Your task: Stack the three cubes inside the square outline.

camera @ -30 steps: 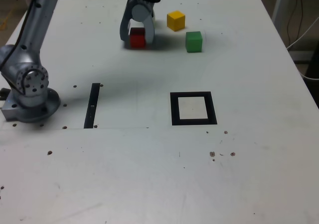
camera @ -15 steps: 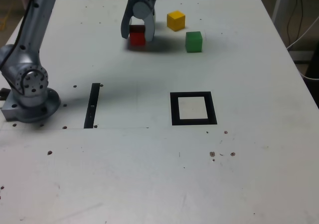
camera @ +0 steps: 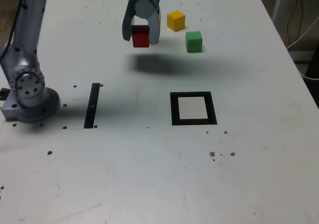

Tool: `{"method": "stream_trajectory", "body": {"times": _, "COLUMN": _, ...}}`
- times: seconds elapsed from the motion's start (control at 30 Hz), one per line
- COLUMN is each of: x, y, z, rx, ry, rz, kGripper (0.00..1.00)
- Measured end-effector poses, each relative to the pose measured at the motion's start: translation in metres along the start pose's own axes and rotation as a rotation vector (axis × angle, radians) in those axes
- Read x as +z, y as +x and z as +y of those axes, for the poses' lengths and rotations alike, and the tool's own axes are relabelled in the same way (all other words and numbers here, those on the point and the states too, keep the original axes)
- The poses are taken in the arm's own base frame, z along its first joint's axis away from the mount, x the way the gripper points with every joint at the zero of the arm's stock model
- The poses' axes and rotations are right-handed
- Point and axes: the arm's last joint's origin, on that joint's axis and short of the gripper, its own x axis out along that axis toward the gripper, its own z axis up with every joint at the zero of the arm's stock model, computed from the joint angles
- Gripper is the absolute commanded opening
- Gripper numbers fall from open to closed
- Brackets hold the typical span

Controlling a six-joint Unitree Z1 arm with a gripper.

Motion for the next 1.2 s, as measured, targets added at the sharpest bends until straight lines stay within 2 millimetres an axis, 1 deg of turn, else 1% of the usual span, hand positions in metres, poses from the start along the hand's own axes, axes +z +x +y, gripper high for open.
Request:
{"method": "stream_trajectory", "body": {"times": 0.23, "x": 0.01, "y": -0.013, "z": -0.053, "rx": 0.01, "ry": 0.014, "rz": -0.036, "kGripper": 0.31}}
{"method": "stream_trajectory", "body": {"times": 0.33, "x": 0.013, "y": -0.014, "z": -0.062, "rx": 0.007, "ry": 0.017, "rz": -0.041, "kGripper": 0.31}}
{"method": "stream_trajectory", "body": {"times": 0.47, "x": 0.022, "y": -0.017, "z": -0.092, "rx": 0.005, "ry": 0.032, "rz": -0.051, "kGripper": 0.31}}
{"method": "stream_trajectory", "body": {"times": 0.7, "x": 0.031, "y": -0.018, "z": -0.125, "rx": -0.001, "ry": 0.016, "rz": -0.057, "kGripper": 0.31}}
{"method": "stream_trajectory", "body": {"times": 0.93, "x": 0.044, "y": -0.015, "z": -0.147, "rx": -0.024, "ry": 0.013, "rz": -0.056, "kGripper": 0.31}}
{"method": "stream_trajectory", "body": {"times": 1.07, "x": 0.052, "y": -0.015, "z": -0.153, "rx": -0.026, "ry": 0.015, "rz": -0.064, "kGripper": 0.31}}
{"method": "stream_trajectory", "body": {"times": 1.2, "x": 0.064, "y": -0.011, "z": -0.157, "rx": -0.034, "ry": 0.022, "rz": -0.055, "kGripper": 0.31}}
